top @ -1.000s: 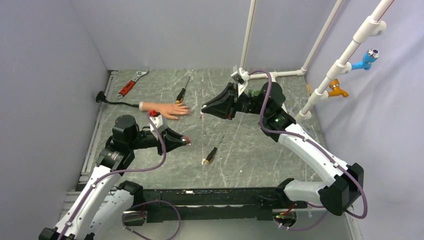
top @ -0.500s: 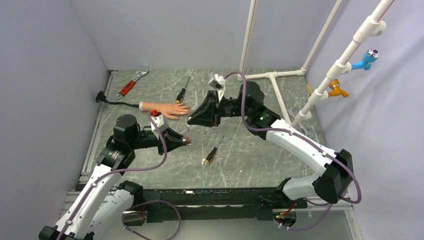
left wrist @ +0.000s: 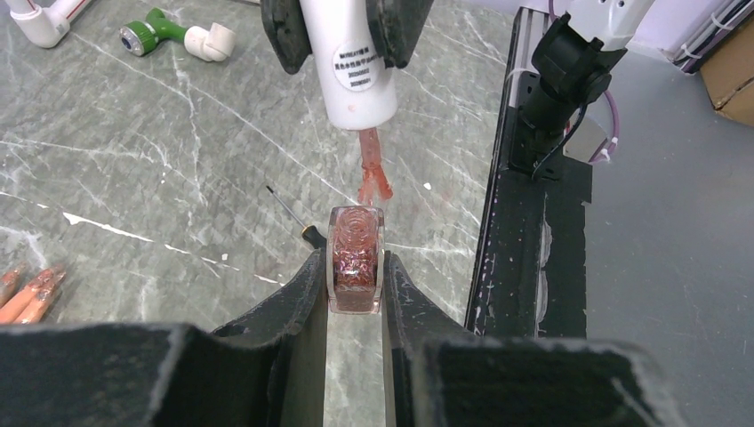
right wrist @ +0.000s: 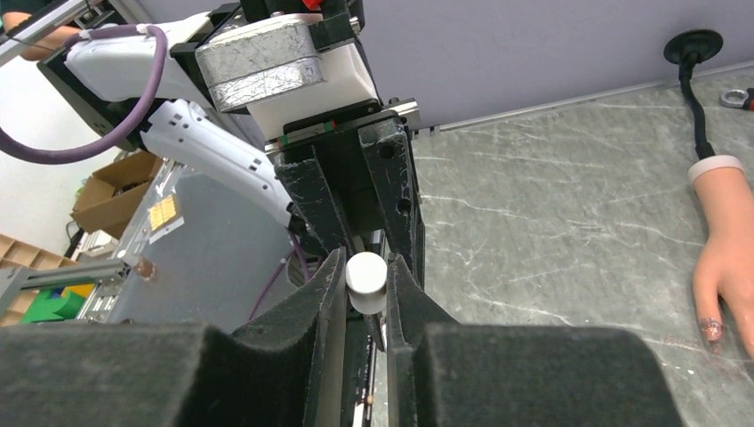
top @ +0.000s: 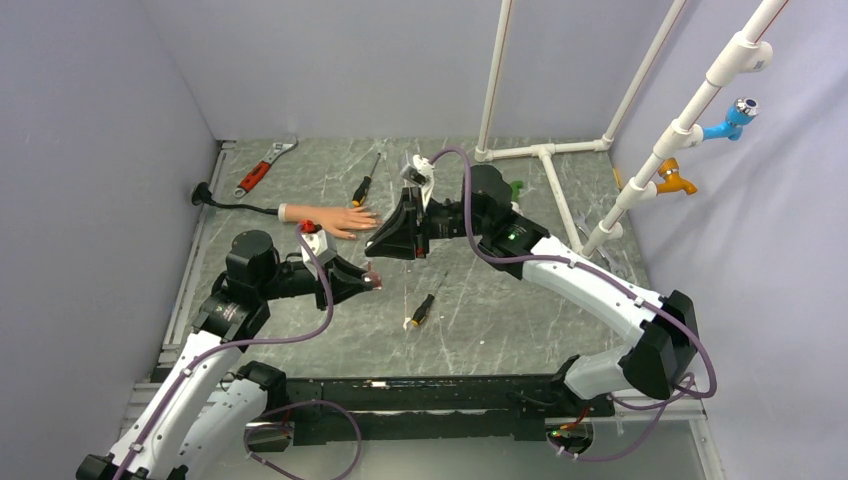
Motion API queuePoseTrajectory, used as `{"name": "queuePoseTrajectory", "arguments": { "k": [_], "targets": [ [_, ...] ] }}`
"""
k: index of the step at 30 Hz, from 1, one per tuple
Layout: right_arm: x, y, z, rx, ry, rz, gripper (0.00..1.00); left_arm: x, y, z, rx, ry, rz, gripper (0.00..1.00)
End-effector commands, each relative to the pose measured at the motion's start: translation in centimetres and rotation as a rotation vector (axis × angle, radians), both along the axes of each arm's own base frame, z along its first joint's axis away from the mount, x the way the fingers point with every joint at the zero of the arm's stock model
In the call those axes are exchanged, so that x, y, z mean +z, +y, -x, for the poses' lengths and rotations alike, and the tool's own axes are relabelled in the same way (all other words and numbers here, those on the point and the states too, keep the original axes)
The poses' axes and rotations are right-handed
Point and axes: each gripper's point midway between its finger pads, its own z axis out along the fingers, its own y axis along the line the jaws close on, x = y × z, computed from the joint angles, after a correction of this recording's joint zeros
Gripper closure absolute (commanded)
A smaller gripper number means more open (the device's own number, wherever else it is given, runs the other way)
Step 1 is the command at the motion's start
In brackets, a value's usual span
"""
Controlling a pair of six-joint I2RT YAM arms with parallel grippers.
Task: Paint the nails
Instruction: Close the nail polish bottle.
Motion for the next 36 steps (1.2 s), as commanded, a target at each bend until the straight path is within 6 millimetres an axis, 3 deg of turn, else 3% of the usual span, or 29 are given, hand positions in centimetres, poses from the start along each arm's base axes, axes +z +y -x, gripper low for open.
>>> {"name": "queuePoseTrajectory", "arguments": {
  "k": [1,19,36],
  "targets": [
    [1.4,0.3,-0.2,-0.012,-0.05,-0.032,1.0,2.6,0.0,0.0,-0.003,-0.097,0.024,1.0],
    [-0.8,1.1,-0.7,-0.022,-0.028,0.022,1.0,2.5,0.1,-0.2,0.009,-0.095,0.02,1.0],
    [-1.2,0.7,-0.4,-0.035,-0.029,0.039,1.0,2.5,0.1,-0.3,0.018,-0.096,0.018,1.0]
  ]
}}
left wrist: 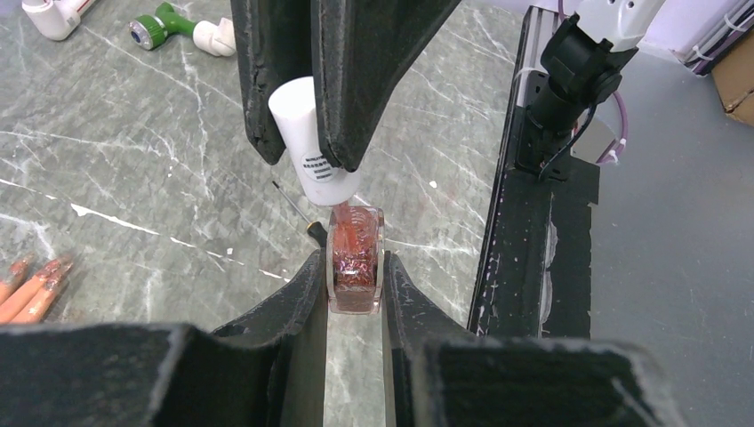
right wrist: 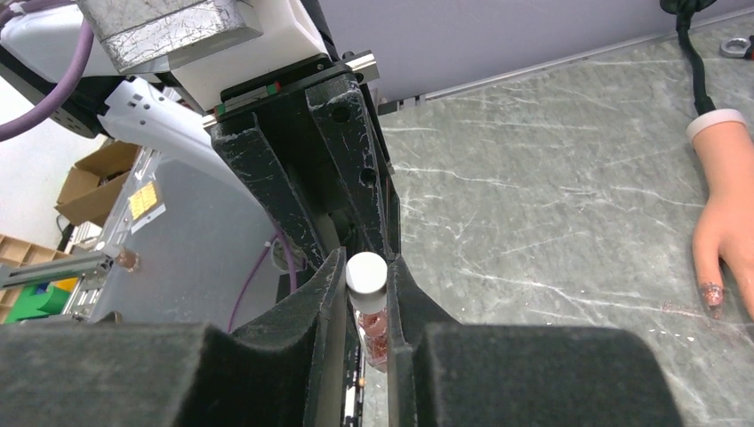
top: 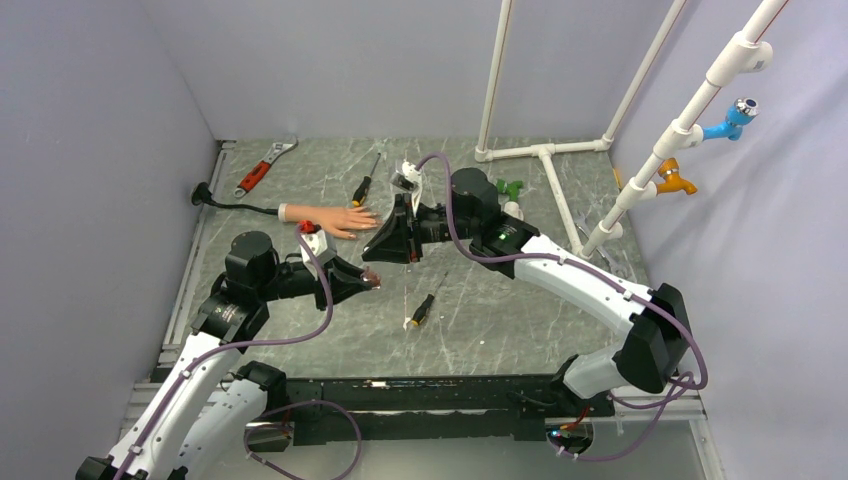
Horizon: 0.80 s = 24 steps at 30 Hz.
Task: Paint the nails
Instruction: Close the nail polish bottle.
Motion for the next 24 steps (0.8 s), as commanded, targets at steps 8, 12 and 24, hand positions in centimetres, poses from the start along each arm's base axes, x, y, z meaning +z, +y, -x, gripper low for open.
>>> {"name": "queuePoseTrajectory", "arguments": {
  "k": [8,12,24],
  "targets": [
    [1.57,-0.57,0.58,-0.01,-0.052,-0.025,1.0,2.61,-0.03,-0.16,0.0,-0.1,0.022,1.0],
    [1.23,-0.73,0.59,-0.019,-0.05,-0.017,1.0,2.68,-0.01,-0.16,0.001,-0.103,0.023,1.0],
    [1.01,-0.73,0.69,-0.019,-0.051,-0.009,1.0,2.66,0.0,-0.16,0.003,-0.101,0.023,1.0]
  ]
}}
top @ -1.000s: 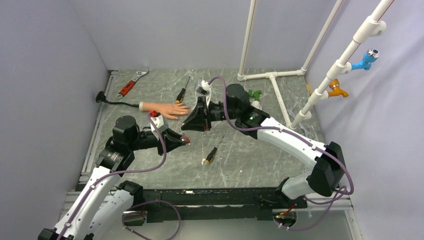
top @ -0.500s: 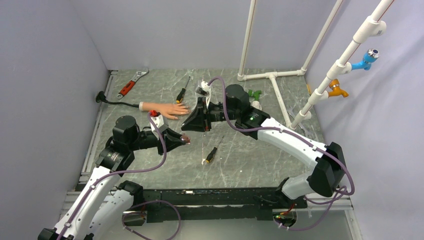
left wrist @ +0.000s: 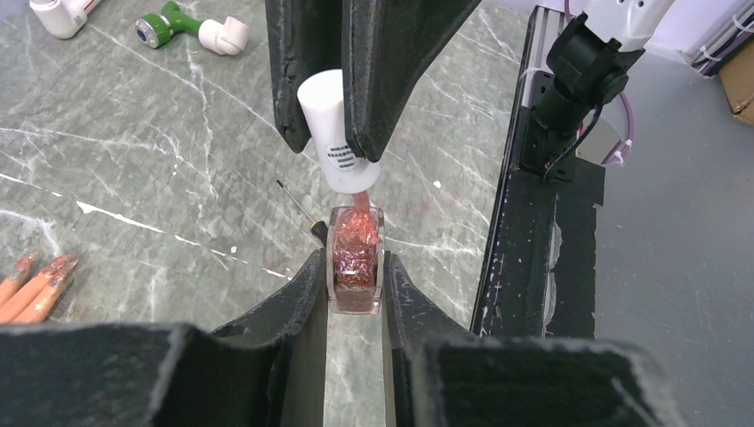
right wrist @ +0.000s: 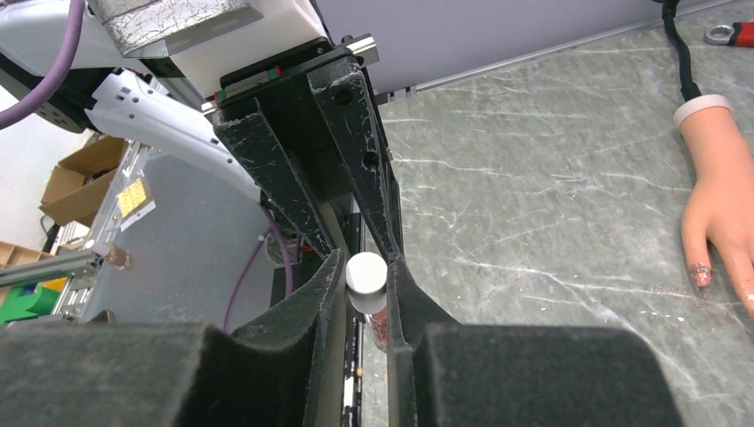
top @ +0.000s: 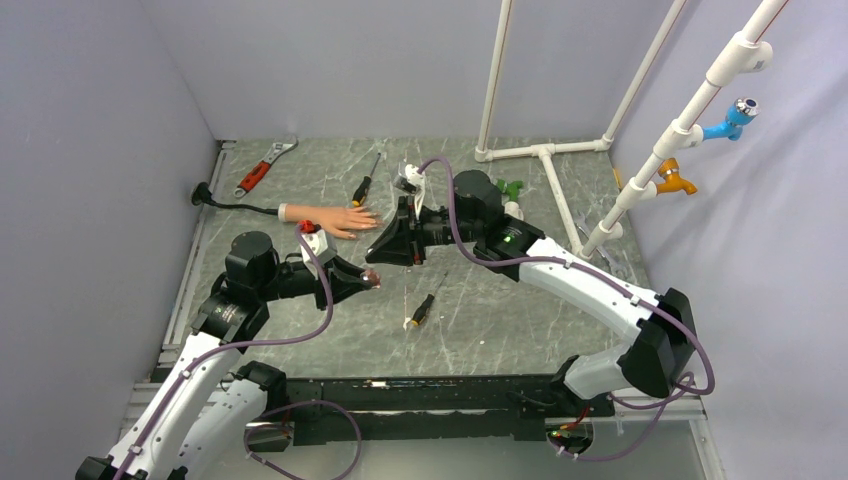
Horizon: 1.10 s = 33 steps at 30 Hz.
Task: Paint the nails
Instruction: Close the nail polish bottle.
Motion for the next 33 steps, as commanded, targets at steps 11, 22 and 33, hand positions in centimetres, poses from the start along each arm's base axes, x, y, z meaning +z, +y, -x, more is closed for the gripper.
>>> {"name": "queuePoseTrajectory", "arguments": {
  "k": [11,22,33],
  "targets": [
    [0.7,0.5,0.3,0.006,-0.041,-0.016,1.0,2.7,-0.1,0.0,-0.008,-0.099,0.025,1.0],
    [-0.3,0.7,-0.4,-0.016,-0.047,0.013,1.0,2.7,0.0,0.0,-0.002,-0.104,0.025,1.0],
    [-0.6,0.5,-0.9,-0.034,-0.063,0.048,1.0,2.7,0.0,-0.1,-0.001,-0.101,0.023,1.0]
  ]
}}
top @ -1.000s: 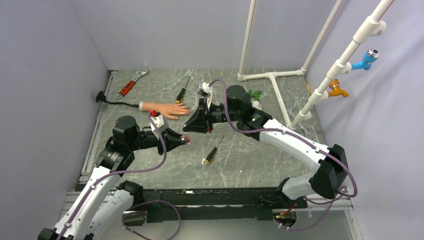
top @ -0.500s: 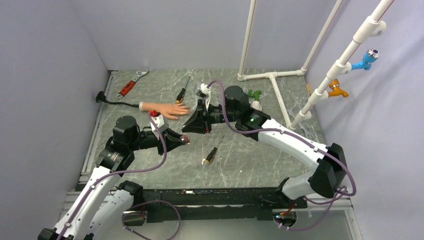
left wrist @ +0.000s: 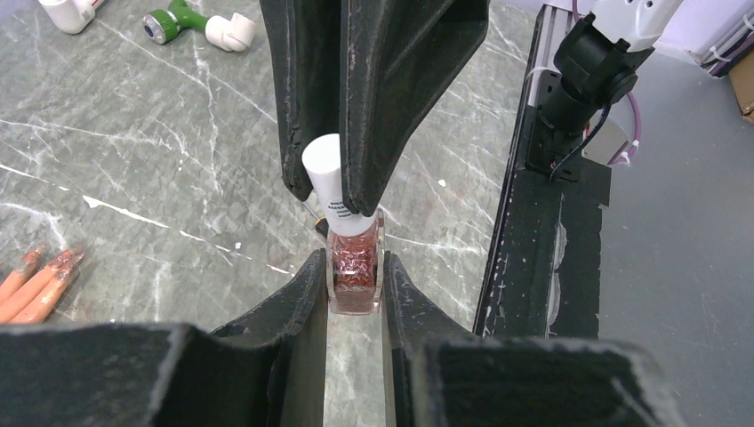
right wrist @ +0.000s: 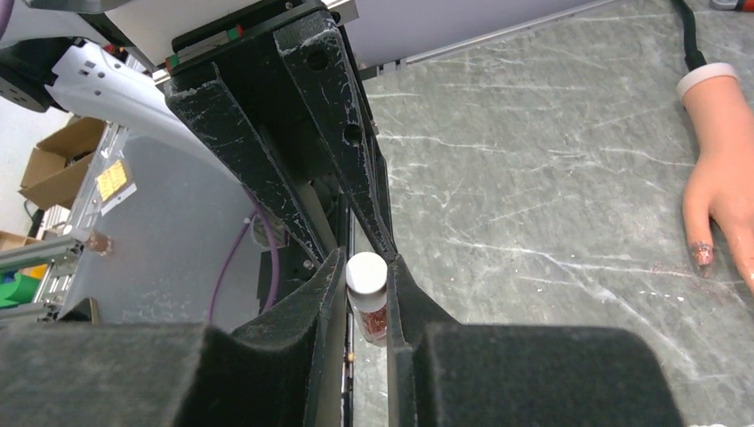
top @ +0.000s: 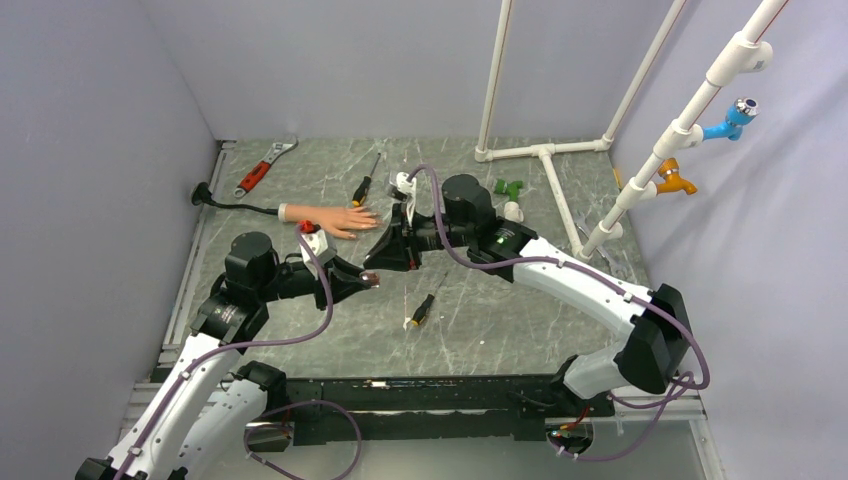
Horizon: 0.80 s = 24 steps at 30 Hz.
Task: Paint the nails
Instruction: Close the nail polish bottle.
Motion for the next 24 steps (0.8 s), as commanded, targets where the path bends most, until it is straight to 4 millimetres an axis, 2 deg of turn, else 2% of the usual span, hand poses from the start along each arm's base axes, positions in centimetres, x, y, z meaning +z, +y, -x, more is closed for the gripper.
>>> {"name": "queuePoseTrajectory", "arguments": {
  "k": [1,12,24],
  "targets": [
    [1.2,0.0,-0.7,-0.024,-0.061,-0.001,1.0,2.7,-0.1,0.0,-0.016,-0.098,0.027,1.0],
    [0.9,-0.1,-1.0,-0.026,-0.08,0.02,1.0,2.8,-0.1,0.0,-0.012,-0.098,0.029,1.0],
    [0.2,0.5,-0.3,0.018,-0.083,0.019,1.0,3.3,-0.4,0.3,-0.033,-0.083,0.057,1.0]
  ]
}}
